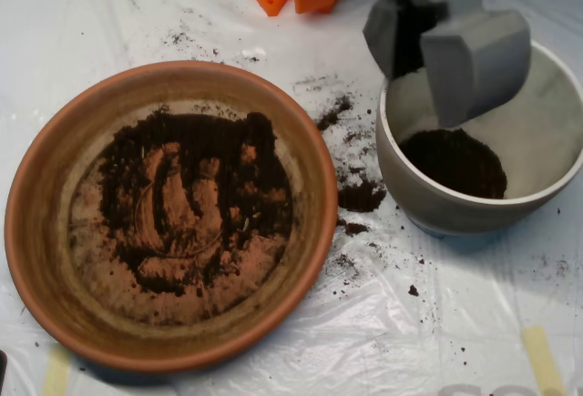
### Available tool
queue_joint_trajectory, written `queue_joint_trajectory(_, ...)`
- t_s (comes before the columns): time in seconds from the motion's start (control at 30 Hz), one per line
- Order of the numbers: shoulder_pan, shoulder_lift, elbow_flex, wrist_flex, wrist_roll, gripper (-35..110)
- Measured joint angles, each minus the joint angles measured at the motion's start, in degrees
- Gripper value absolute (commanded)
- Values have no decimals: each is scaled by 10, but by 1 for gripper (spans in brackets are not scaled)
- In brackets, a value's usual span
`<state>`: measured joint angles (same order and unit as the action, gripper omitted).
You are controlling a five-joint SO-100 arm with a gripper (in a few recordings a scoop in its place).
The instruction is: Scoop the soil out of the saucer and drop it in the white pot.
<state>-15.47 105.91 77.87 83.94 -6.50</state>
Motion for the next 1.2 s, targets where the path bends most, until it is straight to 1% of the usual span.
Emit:
queue_joint_trajectory(0.17, 66, 3, 0, 14, -5, 25)
queue_joint_trajectory(0.23, 98, -4, 0, 25, -6, 21)
queue_joint_trajectory(0.33, 143, -48, 4, 35, -10, 19)
queue_joint_trajectory(0.5, 218, -80, 78, -9, -33, 23)
queue_joint_trajectory(0.6, 240, -80, 135, -46, -62, 27)
queue_joint_trajectory(0.77, 284, -81, 206, -98, -108, 29)
queue_joint_trajectory(0.97, 328, -85, 292, -164, -185, 40)
queue_joint_trajectory(1.03, 346, -91, 318, -185, -204, 46)
queue_joint_trajectory(1.13, 359, -125, 336, -201, -236, 53)
queue_joint_trajectory(1.2, 359, -155, 338, -210, -261, 54)
